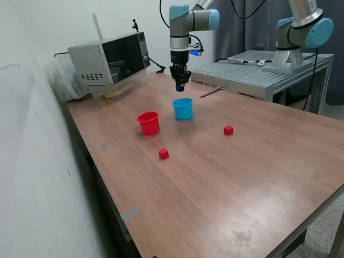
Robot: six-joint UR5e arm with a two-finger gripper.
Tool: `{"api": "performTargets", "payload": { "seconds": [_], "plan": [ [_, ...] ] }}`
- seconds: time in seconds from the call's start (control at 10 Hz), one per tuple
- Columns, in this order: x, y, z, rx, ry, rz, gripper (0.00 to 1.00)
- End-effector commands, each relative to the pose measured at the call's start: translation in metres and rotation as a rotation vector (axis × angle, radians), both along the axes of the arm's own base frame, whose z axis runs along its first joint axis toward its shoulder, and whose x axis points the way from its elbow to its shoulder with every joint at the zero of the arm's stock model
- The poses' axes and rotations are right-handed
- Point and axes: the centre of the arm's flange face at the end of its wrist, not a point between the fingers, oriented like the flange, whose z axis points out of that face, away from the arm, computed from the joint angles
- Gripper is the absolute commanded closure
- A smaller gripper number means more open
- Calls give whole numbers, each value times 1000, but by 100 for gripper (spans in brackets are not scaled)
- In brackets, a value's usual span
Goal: Place red objects in the red bin, and blue objects in the blue bin.
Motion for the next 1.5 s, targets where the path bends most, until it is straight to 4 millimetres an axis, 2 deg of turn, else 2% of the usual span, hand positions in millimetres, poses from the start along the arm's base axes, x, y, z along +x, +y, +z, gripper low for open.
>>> {"api": "performTargets", "payload": {
  "seconds": [0.0, 1.0, 1.1, 1.4],
  "plan": [
    [15, -7, -2, -4, -16, 15, 100],
    [10, -17, 2, -11, -4, 38, 100],
    [10, -18, 2, -12, -3, 40, 0],
    [10, -18, 2, -10, -2, 41, 0]
  ]
}}
